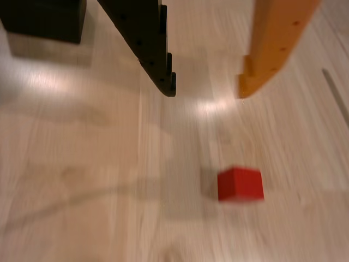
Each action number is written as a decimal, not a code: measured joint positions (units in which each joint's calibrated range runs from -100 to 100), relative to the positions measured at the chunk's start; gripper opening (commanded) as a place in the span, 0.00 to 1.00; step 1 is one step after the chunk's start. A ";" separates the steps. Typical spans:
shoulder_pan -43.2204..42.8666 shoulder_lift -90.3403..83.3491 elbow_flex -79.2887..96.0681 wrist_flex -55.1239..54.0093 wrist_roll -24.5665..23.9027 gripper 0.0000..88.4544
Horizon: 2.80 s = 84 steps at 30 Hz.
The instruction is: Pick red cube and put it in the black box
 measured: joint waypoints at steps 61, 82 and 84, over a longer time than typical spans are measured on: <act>0.53 41.19 -28.89 -3.93 4.73 0.46; 2.21 45.84 -32.14 -6.64 4.55 0.46; 2.21 45.84 -32.14 -6.73 4.55 0.46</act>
